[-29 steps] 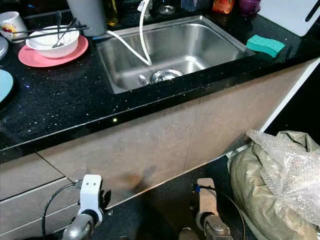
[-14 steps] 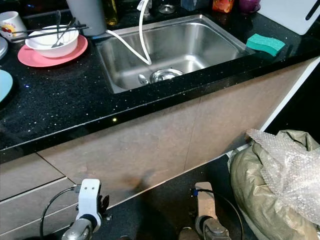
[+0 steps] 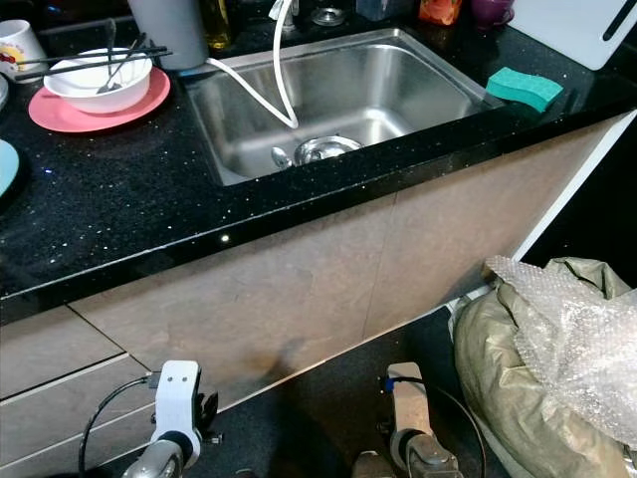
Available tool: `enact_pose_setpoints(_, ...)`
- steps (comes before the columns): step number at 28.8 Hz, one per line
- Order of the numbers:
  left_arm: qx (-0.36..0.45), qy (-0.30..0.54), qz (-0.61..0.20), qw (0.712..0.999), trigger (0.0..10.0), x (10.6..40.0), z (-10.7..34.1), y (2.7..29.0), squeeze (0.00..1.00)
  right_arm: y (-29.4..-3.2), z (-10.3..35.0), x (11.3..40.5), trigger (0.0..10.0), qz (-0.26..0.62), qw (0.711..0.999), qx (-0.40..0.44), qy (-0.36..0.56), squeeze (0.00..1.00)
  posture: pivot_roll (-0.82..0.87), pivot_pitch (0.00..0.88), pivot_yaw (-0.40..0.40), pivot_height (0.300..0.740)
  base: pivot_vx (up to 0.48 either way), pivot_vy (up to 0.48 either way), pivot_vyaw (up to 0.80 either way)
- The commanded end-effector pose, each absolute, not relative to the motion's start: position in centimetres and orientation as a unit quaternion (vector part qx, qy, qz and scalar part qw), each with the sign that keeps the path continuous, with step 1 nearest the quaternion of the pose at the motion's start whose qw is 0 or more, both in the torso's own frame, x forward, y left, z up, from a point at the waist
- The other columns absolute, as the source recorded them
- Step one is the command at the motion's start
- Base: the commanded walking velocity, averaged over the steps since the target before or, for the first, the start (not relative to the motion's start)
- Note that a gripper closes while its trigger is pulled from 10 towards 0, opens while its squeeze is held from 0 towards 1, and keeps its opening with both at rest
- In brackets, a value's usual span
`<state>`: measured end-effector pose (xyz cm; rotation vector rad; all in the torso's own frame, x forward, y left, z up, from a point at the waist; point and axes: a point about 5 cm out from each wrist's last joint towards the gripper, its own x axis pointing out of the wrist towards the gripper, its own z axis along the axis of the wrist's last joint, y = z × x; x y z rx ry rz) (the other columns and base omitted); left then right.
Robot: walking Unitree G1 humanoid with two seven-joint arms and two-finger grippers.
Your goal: Kitchen organization
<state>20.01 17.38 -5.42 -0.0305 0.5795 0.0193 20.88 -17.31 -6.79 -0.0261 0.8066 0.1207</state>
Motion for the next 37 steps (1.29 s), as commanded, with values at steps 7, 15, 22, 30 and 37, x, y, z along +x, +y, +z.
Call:
enact_pose_setpoints(7,0.002,0.289,-0.010,0.957,10.0,19.75,-5.55,17.05,0.00,-17.55,-7.07,20.33,10.0,0.054,0.916,-0.013,0.398,0.00,0.00,0.149,-0.019,0.740,0.000,0.000,0.00)
enact_pose_setpoints(15,-0.001,0.288,-0.012,0.957,10.0,19.75,-5.55,16.79,0.00,-17.31,-7.16,20.21,10.0,0.053,0.916,-0.009,0.399,0.00,0.01,0.152,-0.015,0.740,0.000,0.000,0.00)
enact_pose_setpoints(22,0.000,0.293,-0.013,0.956,10.0,19.76,-5.62,16.83,0.00,-17.18,-7.09,20.30,10.0,0.056,0.917,-0.009,0.394,0.00,0.01,0.152,-0.013,0.740,0.000,0.000,0.00)
enact_pose_setpoints(30,0.001,0.294,-0.013,0.956,10.0,19.80,-5.59,16.83,0.00,-17.25,-7.04,20.27,10.0,0.046,0.921,0.018,0.387,0.00,0.01,0.150,-0.009,0.740,0.000,0.000,0.00)
enact_pose_setpoints(37,-0.008,0.290,-0.015,0.957,10.0,19.88,-5.51,16.83,0.00,-17.27,-6.90,20.41,10.0,0.047,0.923,0.034,0.380,0.00,0.01,0.148,-0.008,0.740,0.000,0.000,0.00)
